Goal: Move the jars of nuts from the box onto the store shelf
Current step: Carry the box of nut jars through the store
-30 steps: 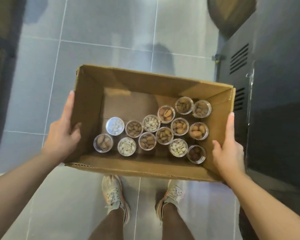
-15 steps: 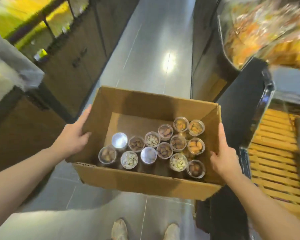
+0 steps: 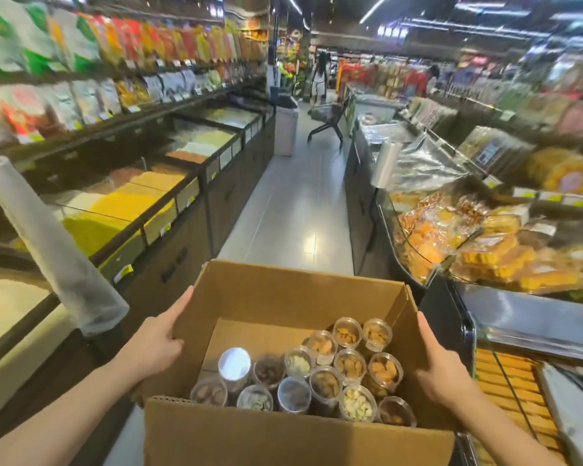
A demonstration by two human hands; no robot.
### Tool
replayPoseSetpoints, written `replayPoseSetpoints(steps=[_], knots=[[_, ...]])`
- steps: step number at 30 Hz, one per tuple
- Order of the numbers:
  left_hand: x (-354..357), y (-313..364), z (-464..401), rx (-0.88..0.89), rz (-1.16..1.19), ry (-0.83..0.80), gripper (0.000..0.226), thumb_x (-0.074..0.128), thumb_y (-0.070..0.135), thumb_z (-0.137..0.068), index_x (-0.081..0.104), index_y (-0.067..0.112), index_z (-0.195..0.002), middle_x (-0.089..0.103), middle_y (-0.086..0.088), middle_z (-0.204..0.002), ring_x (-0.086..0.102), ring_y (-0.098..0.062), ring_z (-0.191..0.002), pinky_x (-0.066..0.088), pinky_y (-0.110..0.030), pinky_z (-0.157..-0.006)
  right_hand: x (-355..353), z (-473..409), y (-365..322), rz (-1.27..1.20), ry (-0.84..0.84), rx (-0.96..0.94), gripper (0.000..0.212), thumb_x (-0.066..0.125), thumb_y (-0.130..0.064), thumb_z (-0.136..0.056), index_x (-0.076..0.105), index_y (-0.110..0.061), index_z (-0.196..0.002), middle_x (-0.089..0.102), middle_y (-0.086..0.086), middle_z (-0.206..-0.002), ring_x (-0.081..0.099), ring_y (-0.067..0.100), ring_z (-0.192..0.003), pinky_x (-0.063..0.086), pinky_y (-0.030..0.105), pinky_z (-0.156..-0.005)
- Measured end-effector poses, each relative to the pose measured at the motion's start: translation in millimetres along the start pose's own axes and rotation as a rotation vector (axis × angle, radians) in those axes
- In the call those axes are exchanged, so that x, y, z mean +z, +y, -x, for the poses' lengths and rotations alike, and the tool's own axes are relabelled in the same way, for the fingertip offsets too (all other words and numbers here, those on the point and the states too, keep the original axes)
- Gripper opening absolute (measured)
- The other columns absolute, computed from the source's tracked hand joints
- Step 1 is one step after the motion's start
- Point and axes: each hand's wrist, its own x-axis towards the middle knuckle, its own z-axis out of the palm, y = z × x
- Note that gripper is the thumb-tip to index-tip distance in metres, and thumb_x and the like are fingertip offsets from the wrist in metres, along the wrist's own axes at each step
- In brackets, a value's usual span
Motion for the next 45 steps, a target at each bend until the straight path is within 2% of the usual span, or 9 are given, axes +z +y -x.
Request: replayPoseSetpoints(steps=[3,7,12,22,27,32,39,43,45], knots=[[-9.5,10.3,-29.9,0.017,-0.026,0.005,0.104,0.059,0.001,-0.089,0.0,0.064,-0.147,0.075,0.01,-0.099,0.069,0.004,-0.072,0.051,-0.011,-0.063,-11.6,-35.3,-1.8,-0.039,-0.023,0.012,0.116,0.063,-0.003,-0.091,-0.024,-0.06,-0.144,0.071,0.003,-0.105,0.072,0.012,-0.074,0.062,0.031,-0.073],[-15.9,27.7,-83.4,-0.005,-0.052,0.04,0.1,0.062,-0.001,-0.088,0.007,0.056,-0.15,0.067,0.021,-0.075,0.065,0.012,-0.068,0.047,-0.008,-0.059,-27.3,-96.3,-5.0,-0.047,-0.039,-0.022,0.115,0.063,-0.005,-0.091,-0.025,-0.058,-0.143,0.071,0.004,-0.101,0.072,0.013,-0.076,0.061,0.029,-0.074],[-18.4,51.1,-162.6,-0.031,-0.053,0.072,0.105,0.065,0.002,-0.091,0.002,0.063,-0.148,0.071,0.007,-0.113,0.07,-0.001,-0.08,0.055,-0.015,-0.067,-48.5,-195.3,-7.3,-0.008,-0.06,-0.091,0.116,0.059,-0.009,-0.087,-0.034,-0.059,-0.136,0.07,0.004,-0.098,0.069,0.016,-0.08,0.058,0.037,-0.084],[-11.4,103.8,-314.5,-0.067,-0.004,0.169,0.102,0.063,-0.005,-0.09,0.011,0.054,-0.155,0.07,0.002,-0.116,0.073,-0.01,-0.079,0.056,-0.02,-0.062,-108.5,-381.0,-36.4,0.045,-0.057,-0.163,0.106,0.055,-0.006,-0.092,-0.025,-0.035,-0.156,0.063,0.002,-0.09,0.062,0.014,-0.071,0.051,0.028,-0.069],[-10.9,109.9,-401.4,-0.076,0.003,0.2,0.101,0.062,-0.006,-0.09,0.012,0.051,-0.156,0.065,0.001,-0.125,0.071,-0.009,-0.085,0.058,-0.021,-0.067,-120.2,-481.4,-53.9,0.054,-0.039,-0.178,0.106,0.056,-0.012,-0.089,-0.021,-0.041,-0.157,0.072,0.012,-0.108,0.07,0.026,-0.086,0.059,0.042,-0.081],[-22.1,101.8,-514.2,-0.043,0.001,0.2,0.108,0.064,-0.008,-0.086,0.012,0.06,-0.153,0.06,-0.001,-0.139,0.07,-0.01,-0.092,0.063,-0.034,-0.076,-123.5,-579.0,-79.8,0.072,-0.046,-0.133,0.106,0.057,-0.003,-0.092,-0.02,-0.038,-0.156,0.06,-0.002,-0.079,0.064,0.014,-0.069,0.055,0.03,-0.065],[-53.4,117.6,-691.4,0.004,-0.034,0.223,0.099,0.062,-0.004,-0.092,0.01,0.051,-0.156,0.06,-0.002,-0.14,0.067,-0.005,-0.078,0.051,-0.012,-0.054,-127.7,-741.4,-114.3,0.046,-0.022,-0.085,0.116,0.064,-0.007,-0.089,-0.027,-0.041,-0.152,0.071,0.012,-0.095,0.069,0.021,-0.08,0.058,0.038,-0.081],[-73.3,126.6,-780.2,-0.012,-0.024,0.223,0.099,0.062,-0.002,-0.093,0.009,0.053,-0.157,0.058,-0.001,-0.143,0.069,-0.007,-0.08,0.053,-0.014,-0.055,-137.4,-821.5,-143.5,0.069,0.02,-0.08,0.114,0.067,-0.011,-0.091,-0.023,-0.036,-0.156,0.068,0.018,-0.114,0.068,0.029,-0.099,0.054,0.04,-0.091],[-79.8,132.2,-820.3,-0.024,-0.024,0.218,0.1,0.062,-0.004,-0.092,0.011,0.053,-0.157,0.066,-0.003,-0.132,0.07,-0.009,-0.075,0.056,-0.018,-0.054,-139.0,-859.9,-156.7,0.068,0.039,-0.092,0.113,0.066,-0.009,-0.091,-0.022,-0.033,-0.157,0.068,0.018,-0.114,0.068,0.029,-0.098,0.054,0.04,-0.091]])
